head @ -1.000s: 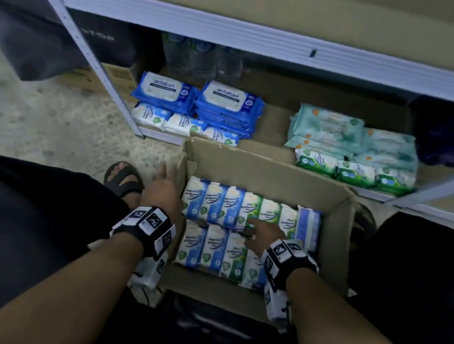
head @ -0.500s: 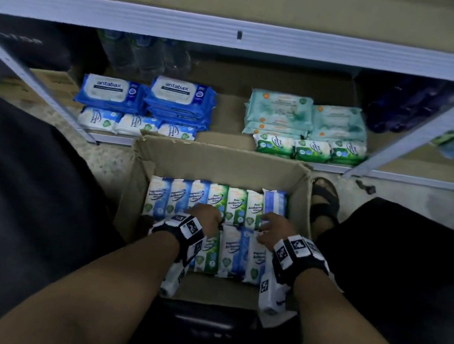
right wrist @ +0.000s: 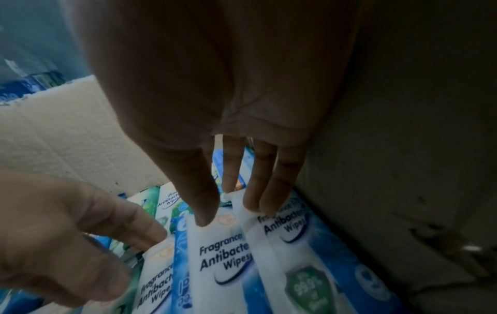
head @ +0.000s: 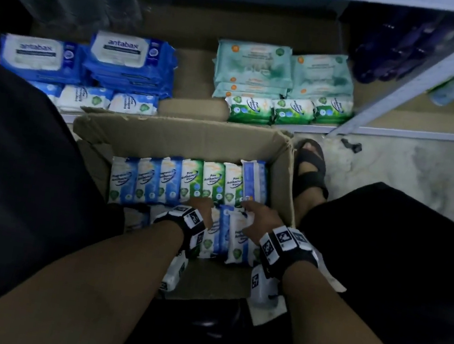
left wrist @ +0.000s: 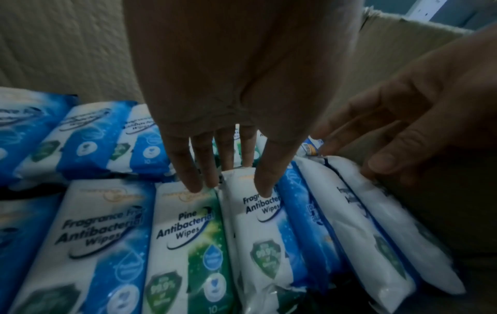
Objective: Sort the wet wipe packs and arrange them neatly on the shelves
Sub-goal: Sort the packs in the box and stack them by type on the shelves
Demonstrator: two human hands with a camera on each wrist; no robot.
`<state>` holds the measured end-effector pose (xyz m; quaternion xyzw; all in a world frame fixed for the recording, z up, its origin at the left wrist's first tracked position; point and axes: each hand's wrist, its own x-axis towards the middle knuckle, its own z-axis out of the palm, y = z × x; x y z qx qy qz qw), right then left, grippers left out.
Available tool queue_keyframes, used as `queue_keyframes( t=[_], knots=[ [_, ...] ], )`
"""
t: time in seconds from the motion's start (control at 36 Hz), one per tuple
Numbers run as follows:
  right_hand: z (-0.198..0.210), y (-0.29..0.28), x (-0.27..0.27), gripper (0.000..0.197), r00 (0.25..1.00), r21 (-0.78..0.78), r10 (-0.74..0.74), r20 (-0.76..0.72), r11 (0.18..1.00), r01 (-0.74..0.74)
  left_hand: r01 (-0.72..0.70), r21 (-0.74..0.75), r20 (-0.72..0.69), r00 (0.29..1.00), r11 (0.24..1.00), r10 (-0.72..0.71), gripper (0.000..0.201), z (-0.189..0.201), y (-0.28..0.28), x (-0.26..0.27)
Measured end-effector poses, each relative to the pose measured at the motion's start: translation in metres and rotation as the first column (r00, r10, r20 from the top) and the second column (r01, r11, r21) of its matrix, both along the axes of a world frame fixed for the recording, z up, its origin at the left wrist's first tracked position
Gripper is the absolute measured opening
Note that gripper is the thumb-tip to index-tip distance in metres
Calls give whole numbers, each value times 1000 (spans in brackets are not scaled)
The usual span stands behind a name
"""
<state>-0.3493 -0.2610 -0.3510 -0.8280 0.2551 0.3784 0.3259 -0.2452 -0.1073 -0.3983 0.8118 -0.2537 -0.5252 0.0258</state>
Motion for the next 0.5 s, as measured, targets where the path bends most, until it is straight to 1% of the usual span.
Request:
queue_keyframes(
  t=[0.06,0.11,0.19,0.25,0.31,0.36,0.44,0.5],
  knots=[
    [-6,1,-1,72,1000,6,-11,21,1000,11,6,8,-9,1000,1000,-6,59,-4,-3,0],
    [-11,4,-2,72,1000,26,0,21,1000,-1,4,15,-7,1000,1000,-4,51,-7,-5,2],
    [-16,7,-1,72,999,-1,49,-2,999,-49,9,6,-18,1000,1000,-9,38,-9,-4,6],
    [-18,7,2,73,996,-12,91,-17,996,-92,26,38,-56,998,999,-24,29,-11,-2,9],
    [-18,7,7,73,989,-14,145,-44,989,-145,50,71,-99,994,996,-43,34,-15,-2,12],
    [-16,9,12,70,979,-29,188,-83,981,-191,30,94,-146,989,995,-16,34,-15,-3,14],
    [-12,12,13,56,971,-106,228,-73,966,-235,-13,76,-186,982,997,27,37,-2,0,14],
    [-11,11,11,45,965,-188,260,-39,946,-263,-82,73,-192,977,994,95,39,4,4,12]
  ],
)
